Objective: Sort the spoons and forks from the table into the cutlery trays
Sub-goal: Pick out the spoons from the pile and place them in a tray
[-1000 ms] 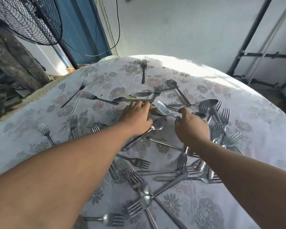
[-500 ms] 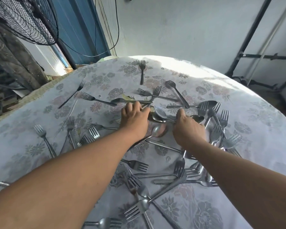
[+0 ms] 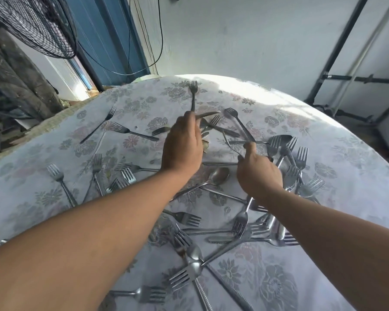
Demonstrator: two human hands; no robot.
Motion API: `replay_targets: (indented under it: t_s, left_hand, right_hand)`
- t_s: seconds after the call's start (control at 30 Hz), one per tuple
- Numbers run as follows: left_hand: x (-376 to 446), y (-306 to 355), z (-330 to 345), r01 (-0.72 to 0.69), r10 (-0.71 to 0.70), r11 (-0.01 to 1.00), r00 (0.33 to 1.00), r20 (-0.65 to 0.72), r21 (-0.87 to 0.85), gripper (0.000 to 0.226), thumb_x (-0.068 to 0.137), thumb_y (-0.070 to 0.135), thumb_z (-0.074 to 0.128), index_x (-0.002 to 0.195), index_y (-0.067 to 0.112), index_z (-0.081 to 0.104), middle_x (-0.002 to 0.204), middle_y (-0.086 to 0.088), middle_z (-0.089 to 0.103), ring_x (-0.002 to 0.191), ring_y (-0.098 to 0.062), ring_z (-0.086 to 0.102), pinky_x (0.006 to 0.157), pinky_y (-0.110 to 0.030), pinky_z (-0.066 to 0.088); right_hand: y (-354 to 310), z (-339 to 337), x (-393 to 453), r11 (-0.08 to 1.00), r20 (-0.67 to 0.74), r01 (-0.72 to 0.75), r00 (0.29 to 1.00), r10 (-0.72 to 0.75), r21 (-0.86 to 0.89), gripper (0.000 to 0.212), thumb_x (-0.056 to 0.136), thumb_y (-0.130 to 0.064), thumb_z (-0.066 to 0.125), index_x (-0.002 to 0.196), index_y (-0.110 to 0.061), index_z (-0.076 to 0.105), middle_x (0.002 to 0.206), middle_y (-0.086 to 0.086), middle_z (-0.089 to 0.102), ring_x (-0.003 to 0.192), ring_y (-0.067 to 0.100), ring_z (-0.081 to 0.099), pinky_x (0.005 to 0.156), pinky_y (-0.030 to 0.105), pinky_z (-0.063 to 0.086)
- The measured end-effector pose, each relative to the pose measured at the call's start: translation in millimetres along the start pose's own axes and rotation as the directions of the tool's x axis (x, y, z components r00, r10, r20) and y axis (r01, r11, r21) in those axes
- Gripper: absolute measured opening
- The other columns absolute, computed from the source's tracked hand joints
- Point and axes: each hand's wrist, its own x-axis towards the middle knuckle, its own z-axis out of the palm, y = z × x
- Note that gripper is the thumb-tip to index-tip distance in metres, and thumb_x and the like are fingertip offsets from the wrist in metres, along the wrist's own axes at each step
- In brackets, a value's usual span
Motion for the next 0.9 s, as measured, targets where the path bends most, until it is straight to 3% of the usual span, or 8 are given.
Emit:
replay_targets:
  t_s: [0.1,0.23,0.3,0.4,0.5,0.6,0.77,0.9]
  left_hand:
    - [-13.5,-2.2,-7.5,0.153,-0.141,0.987,0.969,0.204,-0.045,0.016,0.102,0.026,0.047,0.097,0.011,0.052,0.065,0.003,0.053,0.054,-0.024,0.052,0.044,-0.032,0.036]
    - [-39.5,-23.5,-3.9,0.299,-0.279,0.951,0.727,0.628,0.076,0.033,0.077,0.054,0.073,0.085,0.023,0.062,0.086,0.004,0.065,0.073,-0.019,0.065,0.064,-0.033,0.054]
    - [-46.5,-32.1,-0.6,0.314,-0.275,0.947,0.664,0.695,0.075,0.038,0.071,0.056,0.08,0.087,0.026,0.063,0.099,0.001,0.063,0.08,-0.019,0.063,0.069,-0.032,0.052]
    - [-48.5,-35.0,2.7,0.317,-0.268,0.945,0.618,0.739,0.078,0.024,0.084,0.036,0.082,0.081,0.021,0.063,0.084,-0.002,0.065,0.081,-0.028,0.066,0.073,-0.038,0.053]
    - [-45.2,-34.2,1.0,0.243,-0.254,0.961,0.59,0.766,0.131,0.018,0.09,0.033,0.076,0.087,0.018,0.067,0.089,-0.003,0.068,0.087,-0.028,0.067,0.077,-0.038,0.054]
    - [-43.9,-31.6,-2.6,0.174,-0.225,0.973,0.604,0.765,0.149,0.026,0.099,0.038,0.063,0.116,0.018,0.063,0.119,-0.005,0.056,0.103,-0.027,0.06,0.091,-0.043,0.053]
    - [-37.5,-27.4,-7.1,0.193,-0.23,0.972,0.66,0.716,0.135,0.019,0.107,0.035,0.049,0.106,0.017,0.053,0.099,-0.006,0.063,0.084,-0.024,0.062,0.064,-0.037,0.047]
    - [-31.0,-22.2,-10.6,0.264,-0.274,0.958,0.732,0.624,0.111,0.022,0.11,0.031,0.037,0.118,0.011,0.044,0.101,-0.01,0.067,0.084,-0.03,0.064,0.068,-0.043,0.051]
  right_hand:
    - [-4.9,3.2,-3.0,1.0,0.043,0.01,0.999,-0.011,0.006,0.02,0.105,-0.02,0.039,0.125,-0.019,0.038,0.07,0.006,0.059,0.061,0.024,0.057,0.054,0.035,0.04]
    - [-15.7,7.7,-6.3,0.997,0.161,0.03,0.987,-0.019,-0.066,0.027,0.102,-0.015,0.044,0.128,-0.018,0.049,0.081,0.005,0.055,0.073,0.029,0.058,0.06,0.036,0.043]
    - [-18.0,8.0,-9.3,0.995,0.155,0.052,0.987,-0.038,-0.086,0.026,0.1,-0.011,0.043,0.125,-0.02,0.048,0.08,0.004,0.054,0.071,0.027,0.058,0.06,0.036,0.045]
    - [-17.0,6.2,-8.9,0.983,0.14,0.118,0.985,-0.099,-0.139,0.027,0.096,-0.004,0.044,0.117,-0.02,0.049,0.085,0.005,0.056,0.067,0.025,0.057,0.056,0.034,0.044]
    - [-16.6,0.4,0.2,0.964,0.18,0.172,0.974,-0.136,-0.202,0.027,0.096,-0.005,0.045,0.116,-0.02,0.056,0.092,0.004,0.056,0.071,0.027,0.057,0.057,0.033,0.042]
    - [-14.8,-4.2,8.8,0.94,0.24,0.257,0.95,-0.202,-0.224,0.022,0.101,-0.011,0.046,0.118,-0.018,0.058,0.106,0.008,0.049,0.073,0.022,0.057,0.065,0.041,0.054]
    - [-9.1,-12.1,23.6,0.916,0.23,0.327,0.934,-0.275,-0.232,0.026,0.105,-0.014,0.046,0.13,-0.012,0.049,0.129,0.018,0.041,0.082,0.022,0.061,0.082,0.044,0.059]
    - [-14.9,-16.5,33.3,0.931,0.145,0.302,0.95,-0.277,-0.202,0.013,0.105,-0.011,0.038,0.116,-0.016,0.042,0.095,0.009,0.066,0.075,0.029,0.062,0.071,0.046,0.048]
